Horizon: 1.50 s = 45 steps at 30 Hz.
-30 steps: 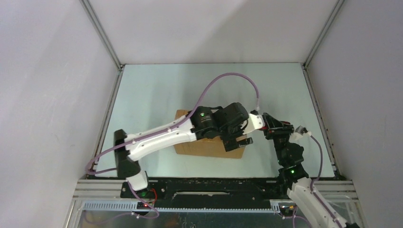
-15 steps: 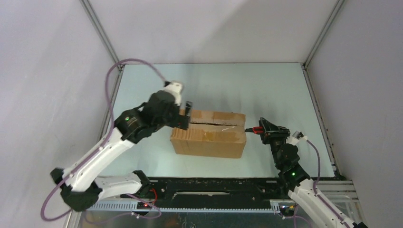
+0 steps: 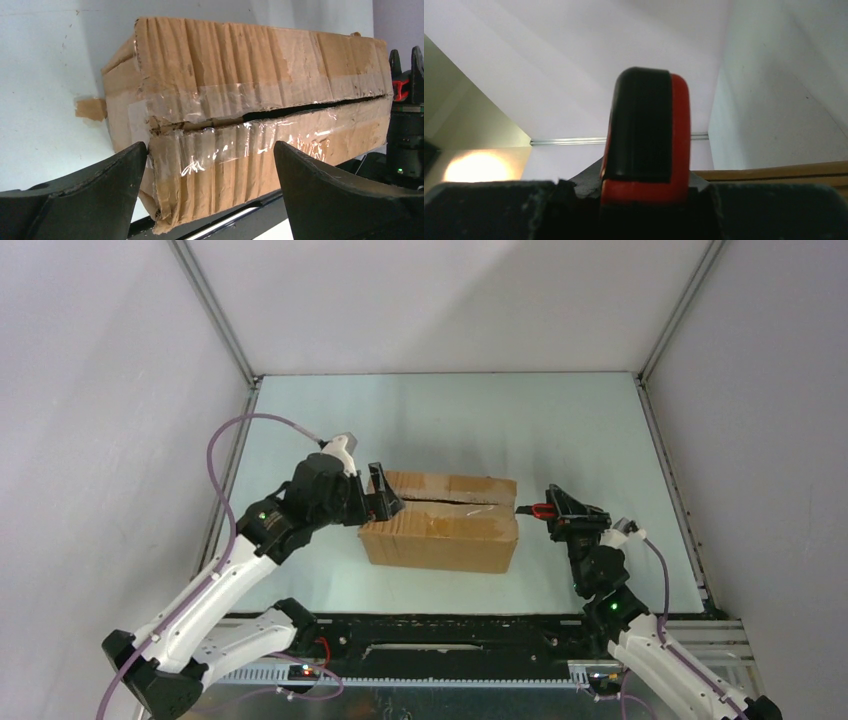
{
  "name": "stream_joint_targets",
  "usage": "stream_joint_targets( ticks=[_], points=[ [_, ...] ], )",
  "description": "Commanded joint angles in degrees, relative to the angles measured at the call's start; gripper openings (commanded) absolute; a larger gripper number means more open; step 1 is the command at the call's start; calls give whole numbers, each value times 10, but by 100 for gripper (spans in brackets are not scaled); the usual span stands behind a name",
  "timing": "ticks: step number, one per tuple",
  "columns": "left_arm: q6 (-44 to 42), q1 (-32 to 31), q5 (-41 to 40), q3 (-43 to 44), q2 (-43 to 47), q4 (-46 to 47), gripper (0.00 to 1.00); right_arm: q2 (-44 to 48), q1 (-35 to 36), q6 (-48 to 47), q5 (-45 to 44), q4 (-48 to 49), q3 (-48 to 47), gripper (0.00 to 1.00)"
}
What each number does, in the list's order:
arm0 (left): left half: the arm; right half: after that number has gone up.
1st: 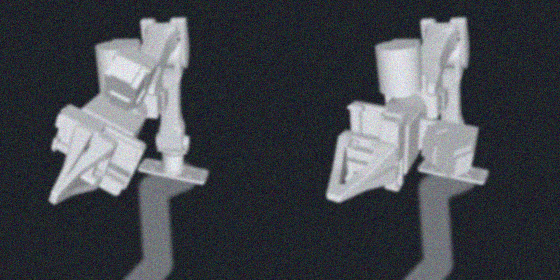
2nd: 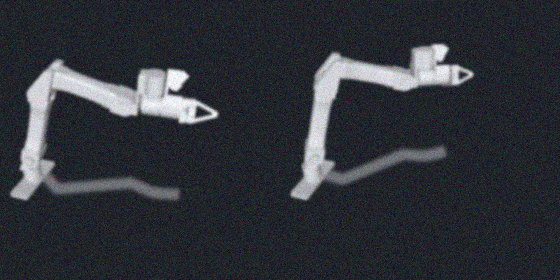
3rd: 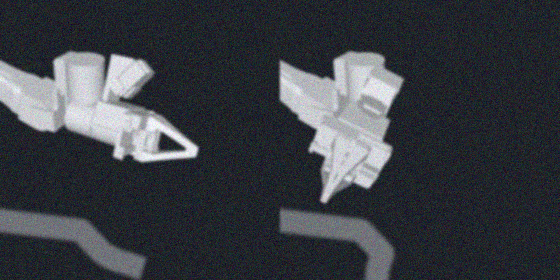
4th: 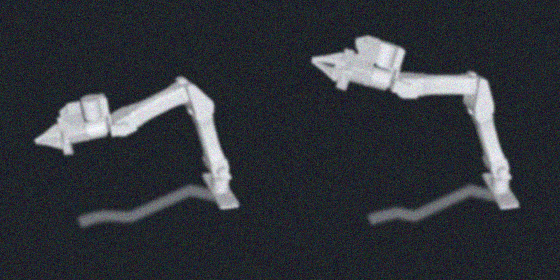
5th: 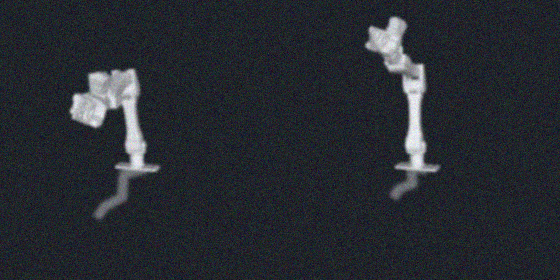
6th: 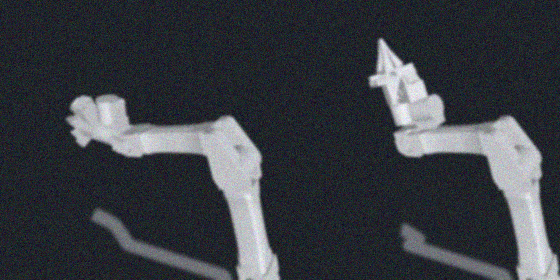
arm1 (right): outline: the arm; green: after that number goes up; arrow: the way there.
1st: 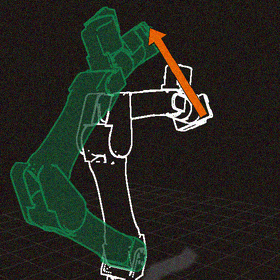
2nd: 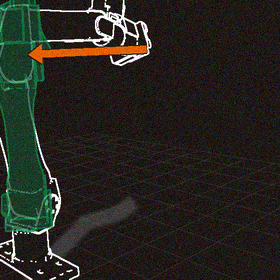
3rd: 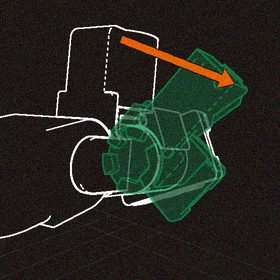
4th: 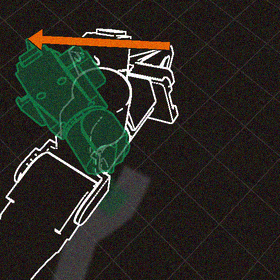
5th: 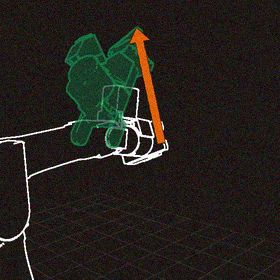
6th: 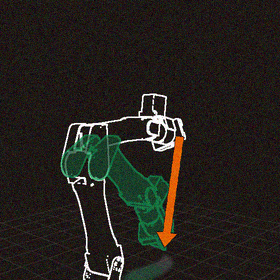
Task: Unpack the express box
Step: Cut the express box at the center of the board.
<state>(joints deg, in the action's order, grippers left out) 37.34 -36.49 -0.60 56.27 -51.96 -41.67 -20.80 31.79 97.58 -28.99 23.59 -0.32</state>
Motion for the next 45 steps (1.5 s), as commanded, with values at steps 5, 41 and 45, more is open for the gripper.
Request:
stream_joint_targets(
  ticks=[5, 41, 45],
  points=[
    [94, 5, 23, -49, 17, 63, 97, -16, 4, 12, -43, 38, 2, 0],
    [200, 5, -23, -81, 20, 38, 85, 2, 30, 19, -106, 4, 19, 0],
    [199, 5, -22, -78, 19, 35, 84, 18, 27, 16, -110, -6, 19, 0]
  ],
)
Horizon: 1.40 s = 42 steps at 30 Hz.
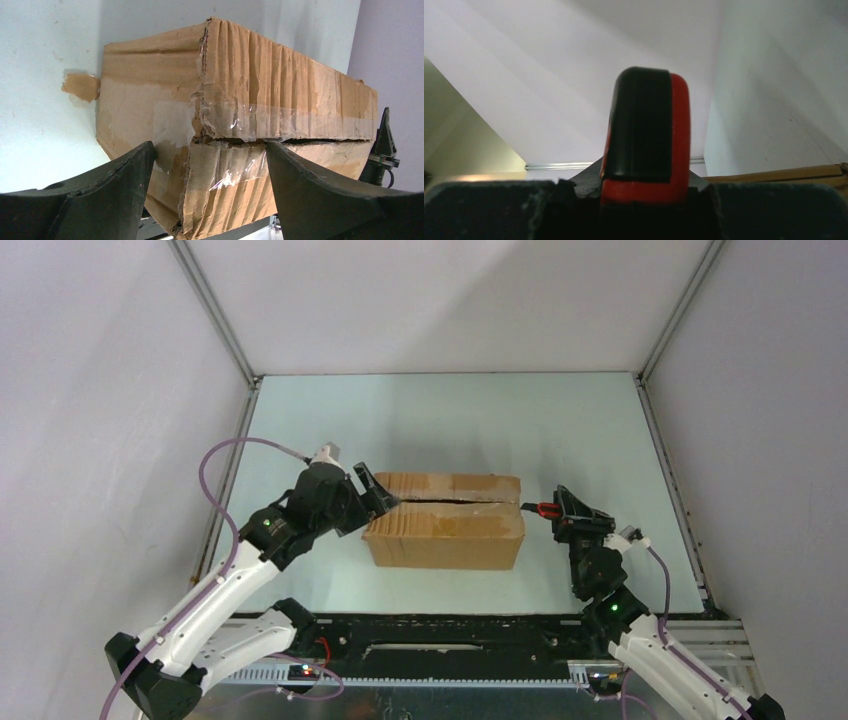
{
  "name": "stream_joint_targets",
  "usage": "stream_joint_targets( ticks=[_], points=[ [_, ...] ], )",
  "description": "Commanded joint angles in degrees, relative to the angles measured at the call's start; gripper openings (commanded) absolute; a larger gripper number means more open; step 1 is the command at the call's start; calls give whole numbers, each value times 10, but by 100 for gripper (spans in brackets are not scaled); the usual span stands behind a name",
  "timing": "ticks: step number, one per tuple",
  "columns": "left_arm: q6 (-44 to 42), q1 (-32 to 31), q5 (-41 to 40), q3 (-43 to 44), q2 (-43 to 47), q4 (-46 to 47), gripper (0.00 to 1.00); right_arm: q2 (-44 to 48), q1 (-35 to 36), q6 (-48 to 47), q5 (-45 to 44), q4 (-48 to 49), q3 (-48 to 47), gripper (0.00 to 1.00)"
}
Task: Unpack the express box
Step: Cut the express box at the center of the board.
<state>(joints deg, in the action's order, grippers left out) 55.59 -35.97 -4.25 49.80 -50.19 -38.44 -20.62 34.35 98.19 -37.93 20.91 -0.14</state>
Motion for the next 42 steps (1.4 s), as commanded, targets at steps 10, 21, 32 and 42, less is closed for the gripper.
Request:
stream_joint_targets(
  ticks=[10, 21, 32, 42],
  points=[
    [17, 0, 14, -13, 1, 3, 84, -4, 1, 3, -15, 41, 18, 0],
    [13, -1, 52, 2, -26, 26, 82, -38, 6, -35, 23, 92, 14, 0],
    [-1, -10, 72, 30, -63, 44, 80, -88, 47, -31, 78, 129, 4, 0],
    [-21, -17, 54, 53, -78, 24, 80, -124, 54, -69, 95, 137, -19, 0]
  ],
)
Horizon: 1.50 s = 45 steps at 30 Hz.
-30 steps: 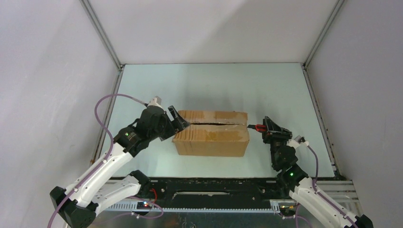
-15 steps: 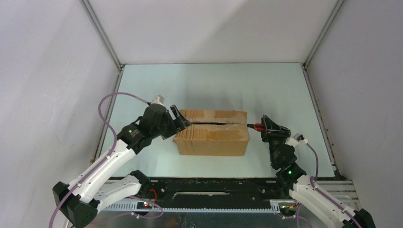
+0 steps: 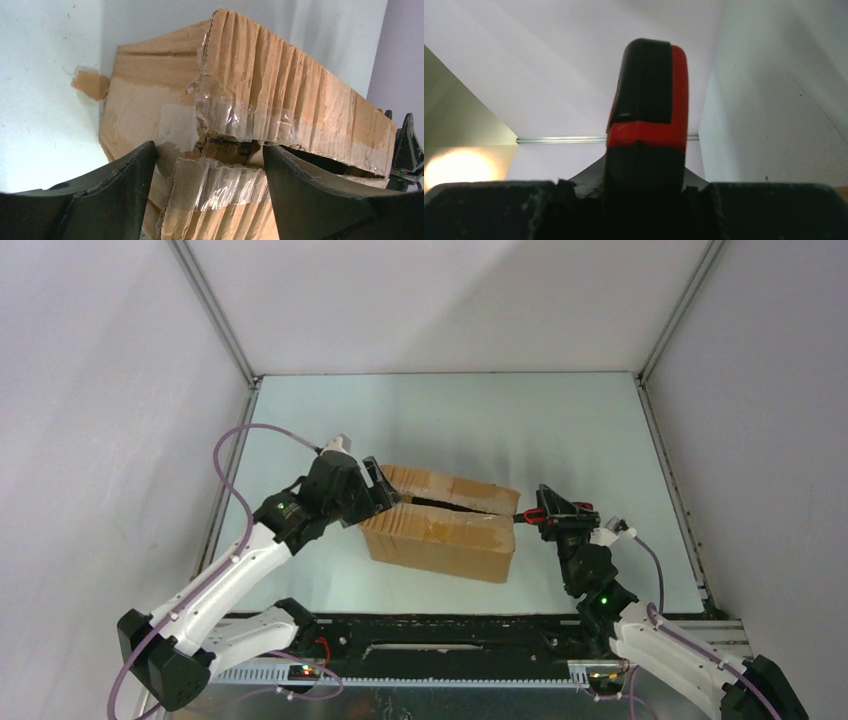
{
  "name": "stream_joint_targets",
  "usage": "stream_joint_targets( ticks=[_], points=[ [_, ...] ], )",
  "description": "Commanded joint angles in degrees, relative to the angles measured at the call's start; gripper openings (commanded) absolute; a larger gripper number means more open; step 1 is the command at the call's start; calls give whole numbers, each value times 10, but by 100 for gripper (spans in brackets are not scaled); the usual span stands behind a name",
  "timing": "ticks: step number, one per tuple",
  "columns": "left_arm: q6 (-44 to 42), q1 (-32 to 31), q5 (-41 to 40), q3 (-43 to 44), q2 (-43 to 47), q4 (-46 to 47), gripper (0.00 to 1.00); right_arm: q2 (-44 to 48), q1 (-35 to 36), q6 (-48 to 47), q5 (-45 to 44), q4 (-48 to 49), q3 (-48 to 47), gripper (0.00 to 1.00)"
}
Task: Unpack the express box
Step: Cut the express box at the center of the board.
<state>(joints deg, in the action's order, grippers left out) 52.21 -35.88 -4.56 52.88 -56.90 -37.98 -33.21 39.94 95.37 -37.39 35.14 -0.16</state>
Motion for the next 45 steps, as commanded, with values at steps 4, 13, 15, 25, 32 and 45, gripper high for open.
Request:
stream_joint_targets(
  ticks=[4, 13, 15, 25, 32, 45],
  points=[
    [13, -18, 28, 11, 7, -2, 80, 64, -94, -17, 188, -69, -16, 0],
    [-9, -18, -9, 27, 30, -39, 88, 167, -184, -1, 236, -169, -17, 0],
    [-24, -19, -5, 34, 33, -47, 91, 154, -184, 1, 235, -149, -16, 0],
    [-169, -20, -17, 146, 38, -171, 100, 159, -172, 5, 230, -163, -19, 0],
    [-375, -135, 29, 299, -50, -224, 100, 123, -170, -9, 244, -136, -29, 0],
    [-725, -268, 114, 485, -309, -232, 100, 140, -155, -20, 232, -158, -34, 0]
  ],
)
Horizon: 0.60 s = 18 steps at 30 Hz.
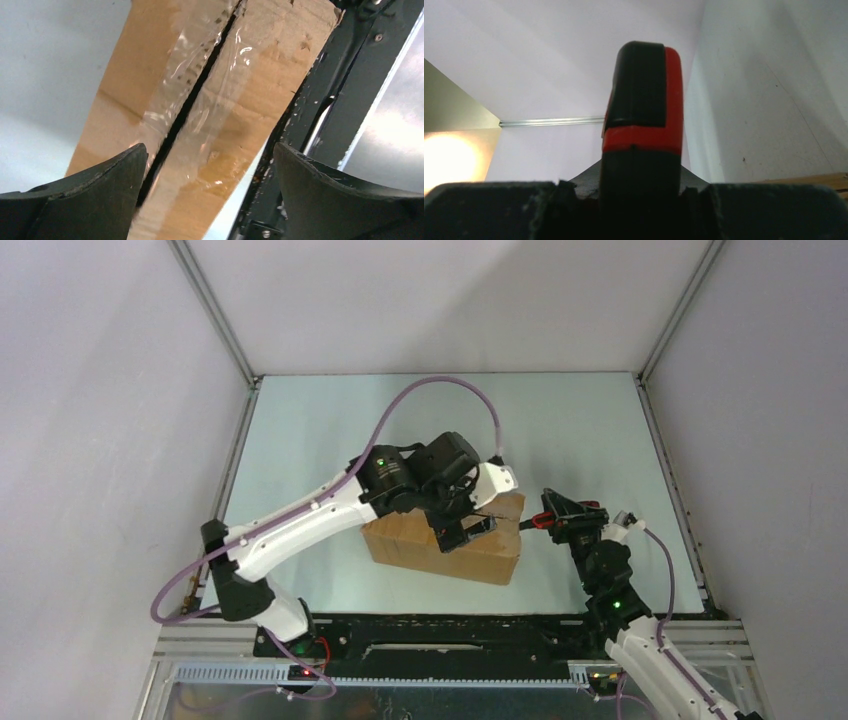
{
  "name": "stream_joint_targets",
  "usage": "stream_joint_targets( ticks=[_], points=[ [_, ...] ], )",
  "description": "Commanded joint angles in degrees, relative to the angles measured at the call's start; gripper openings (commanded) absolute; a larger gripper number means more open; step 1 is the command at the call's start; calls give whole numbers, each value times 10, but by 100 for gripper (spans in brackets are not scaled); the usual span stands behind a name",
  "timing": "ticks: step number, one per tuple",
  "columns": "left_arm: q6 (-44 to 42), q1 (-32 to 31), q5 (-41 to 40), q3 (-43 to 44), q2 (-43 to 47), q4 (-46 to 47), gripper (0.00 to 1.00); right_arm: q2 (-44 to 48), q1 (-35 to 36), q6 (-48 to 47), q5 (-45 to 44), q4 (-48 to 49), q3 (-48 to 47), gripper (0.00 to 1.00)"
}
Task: Unpack the express box
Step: Cut the express box at the center of the board.
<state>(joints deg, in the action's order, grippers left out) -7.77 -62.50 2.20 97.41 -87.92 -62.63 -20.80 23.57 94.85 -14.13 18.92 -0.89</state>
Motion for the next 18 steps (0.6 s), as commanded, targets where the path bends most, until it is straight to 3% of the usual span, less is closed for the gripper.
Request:
stream_joint_targets(
  ticks=[1, 9, 18],
  points=[
    [-141, -6, 54, 42, -4, 23, 100, 22, 9, -14, -4, -3, -26, 0],
    [-205, -51, 81, 55, -32, 63, 100, 33, 7, -19, 0, -4, -28, 0],
    [-204, -58, 110, 71, -63, 63, 100, 63, -13, -25, 20, -27, -27, 0]
  ],
)
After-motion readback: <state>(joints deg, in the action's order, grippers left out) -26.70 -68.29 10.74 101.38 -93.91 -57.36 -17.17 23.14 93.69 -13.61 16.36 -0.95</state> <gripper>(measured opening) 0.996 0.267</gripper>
